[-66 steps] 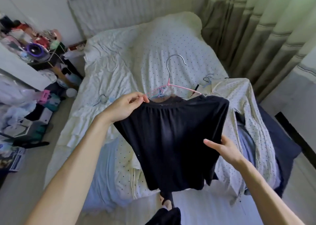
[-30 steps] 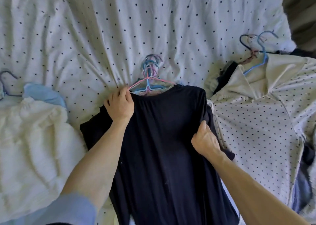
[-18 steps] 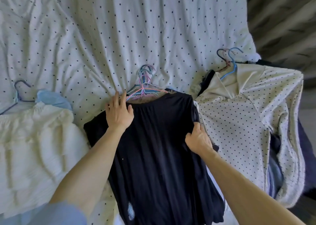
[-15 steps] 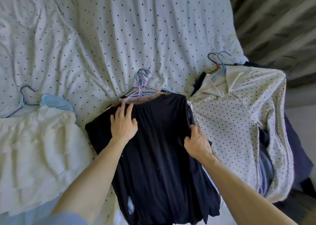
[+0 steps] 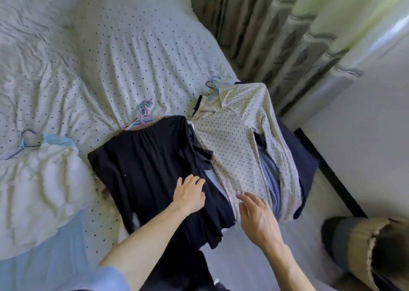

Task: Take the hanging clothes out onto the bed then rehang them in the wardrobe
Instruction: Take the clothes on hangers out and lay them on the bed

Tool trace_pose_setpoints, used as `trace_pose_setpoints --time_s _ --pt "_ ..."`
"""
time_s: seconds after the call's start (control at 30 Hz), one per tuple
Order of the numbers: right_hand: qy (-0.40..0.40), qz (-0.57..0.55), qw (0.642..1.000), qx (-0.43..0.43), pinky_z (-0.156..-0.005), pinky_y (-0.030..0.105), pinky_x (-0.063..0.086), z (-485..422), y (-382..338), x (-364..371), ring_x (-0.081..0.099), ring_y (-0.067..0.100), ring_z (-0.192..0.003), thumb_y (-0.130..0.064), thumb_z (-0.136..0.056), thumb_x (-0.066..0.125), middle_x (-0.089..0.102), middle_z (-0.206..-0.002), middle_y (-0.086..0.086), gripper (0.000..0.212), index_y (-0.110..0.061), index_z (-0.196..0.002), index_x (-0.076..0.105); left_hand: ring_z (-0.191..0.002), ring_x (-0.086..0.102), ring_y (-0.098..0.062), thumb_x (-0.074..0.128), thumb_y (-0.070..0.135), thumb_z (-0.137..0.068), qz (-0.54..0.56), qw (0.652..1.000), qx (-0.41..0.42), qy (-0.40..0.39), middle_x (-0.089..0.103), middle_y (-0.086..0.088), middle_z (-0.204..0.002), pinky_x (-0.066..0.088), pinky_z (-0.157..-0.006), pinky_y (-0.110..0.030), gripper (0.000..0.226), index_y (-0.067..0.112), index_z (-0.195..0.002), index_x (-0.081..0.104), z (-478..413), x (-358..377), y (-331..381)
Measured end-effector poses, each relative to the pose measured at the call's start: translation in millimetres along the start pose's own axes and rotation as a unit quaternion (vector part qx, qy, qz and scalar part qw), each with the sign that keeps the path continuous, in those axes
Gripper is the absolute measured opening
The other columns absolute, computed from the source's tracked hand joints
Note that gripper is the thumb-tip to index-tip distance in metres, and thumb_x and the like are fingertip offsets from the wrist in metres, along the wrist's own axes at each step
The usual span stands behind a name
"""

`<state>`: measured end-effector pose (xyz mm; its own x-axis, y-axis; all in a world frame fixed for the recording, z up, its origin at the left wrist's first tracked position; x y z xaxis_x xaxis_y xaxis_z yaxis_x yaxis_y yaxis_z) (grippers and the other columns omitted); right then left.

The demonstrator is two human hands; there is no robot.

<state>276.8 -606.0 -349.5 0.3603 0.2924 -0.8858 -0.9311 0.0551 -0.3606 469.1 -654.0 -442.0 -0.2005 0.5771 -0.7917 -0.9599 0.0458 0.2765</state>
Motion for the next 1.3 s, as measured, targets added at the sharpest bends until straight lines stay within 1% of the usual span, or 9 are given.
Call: trace_pose_setpoints --time_s 0.17,0.3,0.43,0.53,0.7,0.77,0.97,1.07,1.3 --pt "0.121 -0.037 0.988 0.088 -0.105 0.03 0.043 126 95 -44 0.053 0.017 -0.127 -0.032 -0.092 0.065 0.064 -0.127 -0.013 0.026 -0.037 -0.118 0.068 -0.146 0.026 -0.017 0.039 0.029 -0.1 -0.061 0.985 0.162 -0.001 0.037 0.002 -0.155 0.015 -0.122 -0.047 0.048 0.021 -0.147 0.041 47 7 154" --pt "0.202 -0.069 0.954 0.21 -0.115 0.025 0.03 231 175 -79 0.035 0.008 -0.14 -0.039 -0.098 0.053 0.051 -0.138 -0.023 0.029 -0.043 -0.126 0.062 -0.146 0.026 -0.015 0.042 0.034 -0.098 -0.102 0.951 0.292 0.017 0.038 0.005 -0.154 0.017 -0.12 -0.046 0.048 0.028 -0.146 0.042 76 12 289" --pt "0.321 -0.079 0.88 0.34 -0.111 0.035 0.04 350 240 -109 0.043 0.013 -0.136 -0.031 -0.094 0.061 0.062 -0.131 -0.014 0.025 -0.036 -0.117 0.07 -0.143 0.031 -0.014 0.045 0.036 -0.096 -0.167 0.881 0.441 0.046 0.043 0.008 -0.15 0.021 -0.116 -0.042 0.042 0.033 -0.137 0.051 118 31 424" --pt "0.383 -0.07 0.815 0.43 -0.108 0.039 0.043 436 270 -120 0.046 0.017 -0.135 -0.034 -0.095 0.052 0.064 -0.129 -0.011 0.028 -0.033 -0.116 0.071 -0.146 0.027 -0.017 0.046 0.039 -0.096 -0.218 0.809 0.544 0.038 0.039 0.006 -0.154 0.021 -0.118 -0.043 0.047 0.036 -0.143 0.045 161 60 516" --pt "0.465 -0.067 0.675 0.568 -0.109 0.026 0.03 562 285 -109 0.054 0.024 -0.126 -0.041 -0.093 0.042 0.069 -0.122 -0.002 0.04 -0.027 -0.113 0.074 -0.133 0.049 -0.026 0.06 0.031 -0.09 -0.21 0.676 0.705 0.045 0.058 0.001 -0.138 0.04 -0.106 -0.046 0.041 0.029 -0.131 0.061 256 108 634" --pt "0.48 -0.061 0.622 0.616 -0.109 0.027 0.032 602 278 -101 0.053 0.022 -0.126 -0.042 -0.093 0.04 0.069 -0.123 -0.004 0.042 -0.027 -0.114 0.073 -0.129 0.054 -0.027 0.059 0.032 -0.087 -0.192 0.626 0.755 0.025 0.062 0.0 -0.133 0.044 -0.102 -0.047 0.041 0.027 -0.127 0.064 296 128 667" --pt "0.5 -0.062 0.469 0.725 -0.108 0.036 0.042 683 231 -79 0.051 0.021 -0.13 -0.041 -0.093 0.044 0.067 -0.126 -0.005 0.041 -0.026 -0.118 0.071 -0.135 0.048 -0.024 0.047 0.038 -0.09 -0.172 0.484 0.856 -0.065 0.056 -0.001 -0.143 0.037 -0.109 -0.043 0.049 0.03 -0.136 0.058 415 182 710" --pt "0.486 -0.06 0.422 0.762 -0.11 0.03 0.035 704 206 -66 0.049 0.02 -0.132 -0.045 -0.094 0.04 0.064 -0.13 -0.008 0.044 -0.027 -0.123 0.068 -0.136 0.047 -0.026 0.049 0.035 -0.089 -0.15 0.437 0.882 -0.095 0.055 -0.003 -0.144 0.038 -0.109 -0.047 0.049 0.03 -0.137 0.058 455 202 719" --pt "0.473 -0.071 0.341 0.81 -0.113 0.034 0.035 742 161 -44 0.035 0.015 -0.142 -0.029 -0.098 0.055 0.056 -0.139 -0.011 0.034 -0.027 -0.132 0.061 -0.141 0.038 -0.032 0.066 0.028 -0.09 -0.113 0.327 0.93 -0.121 0.041 -0.011 -0.153 0.034 -0.109 -0.062 0.054 0.028 -0.142 0.052 555 230 742"
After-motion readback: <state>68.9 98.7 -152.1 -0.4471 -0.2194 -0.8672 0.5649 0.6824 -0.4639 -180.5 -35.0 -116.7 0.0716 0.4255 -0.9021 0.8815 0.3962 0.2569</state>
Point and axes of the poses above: each hand's wrist, its own z-axis away from the middle knuckle, its own x-axis out of the palm, y = z × x, the point moved 8 cm from there along -z, towards the middle knuckle
